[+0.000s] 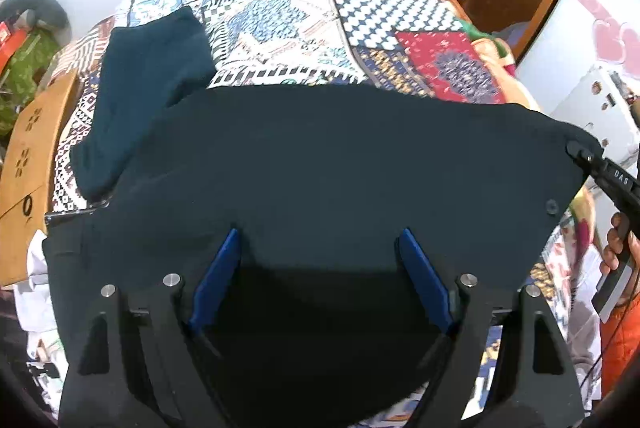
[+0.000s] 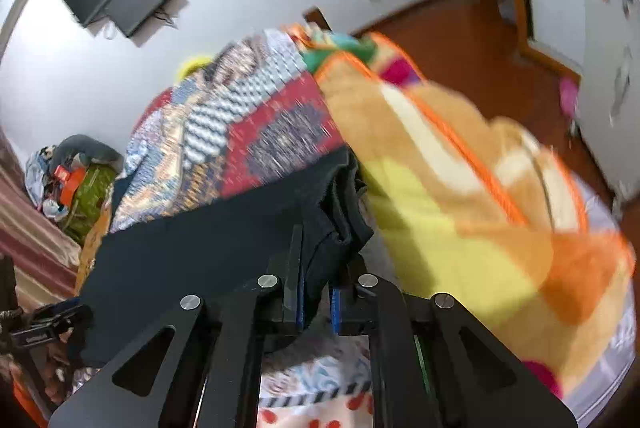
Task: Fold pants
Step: 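Lift the trouser edge with the right gripper and fold it over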
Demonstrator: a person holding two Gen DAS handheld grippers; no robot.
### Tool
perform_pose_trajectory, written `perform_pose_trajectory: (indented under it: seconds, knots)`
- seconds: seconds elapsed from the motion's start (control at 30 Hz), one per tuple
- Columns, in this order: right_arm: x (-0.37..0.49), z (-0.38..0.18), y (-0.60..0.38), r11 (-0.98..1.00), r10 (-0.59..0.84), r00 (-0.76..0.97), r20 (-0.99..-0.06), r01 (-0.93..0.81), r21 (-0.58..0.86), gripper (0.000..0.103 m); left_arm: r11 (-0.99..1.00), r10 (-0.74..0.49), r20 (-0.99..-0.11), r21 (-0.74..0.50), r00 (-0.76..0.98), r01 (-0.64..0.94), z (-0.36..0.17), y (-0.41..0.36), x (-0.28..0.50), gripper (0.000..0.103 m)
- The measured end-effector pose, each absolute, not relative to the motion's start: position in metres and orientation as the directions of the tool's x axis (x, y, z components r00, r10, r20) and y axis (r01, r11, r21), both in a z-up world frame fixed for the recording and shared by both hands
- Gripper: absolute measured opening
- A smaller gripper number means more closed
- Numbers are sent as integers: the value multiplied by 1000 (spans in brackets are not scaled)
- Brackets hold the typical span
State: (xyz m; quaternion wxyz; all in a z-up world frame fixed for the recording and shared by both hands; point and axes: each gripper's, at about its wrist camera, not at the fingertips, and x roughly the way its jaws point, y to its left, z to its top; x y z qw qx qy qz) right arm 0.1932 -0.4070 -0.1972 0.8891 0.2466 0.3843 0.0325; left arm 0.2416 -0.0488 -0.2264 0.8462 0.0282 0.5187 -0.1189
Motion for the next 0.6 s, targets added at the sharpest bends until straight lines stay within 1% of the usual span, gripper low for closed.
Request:
perform_pose_trajectory:
  seconds: [0.13, 0.3, 0.47, 0.6]
  knots:
    - [200, -157, -399, 873, 281, 756, -591, 55, 485, 8, 971, -212, -861, -134, 463, 196, -211, -34, 237, 81]
    - [210, -110, -373, 875, 340, 787, -516, -63, 481, 8, 982, -186, -827, -142, 530, 123, -191, -3, 220, 81]
    - [221, -77, -332, 889, 391, 781, -487, -184, 419, 8, 993, -117, -780, -101, 615, 61, -169, 32, 198, 81]
    - [228, -61, -292, 879, 449, 754, -480, -278, 386, 8, 994, -95, -752, -110, 652, 17, -161, 57, 184, 83]
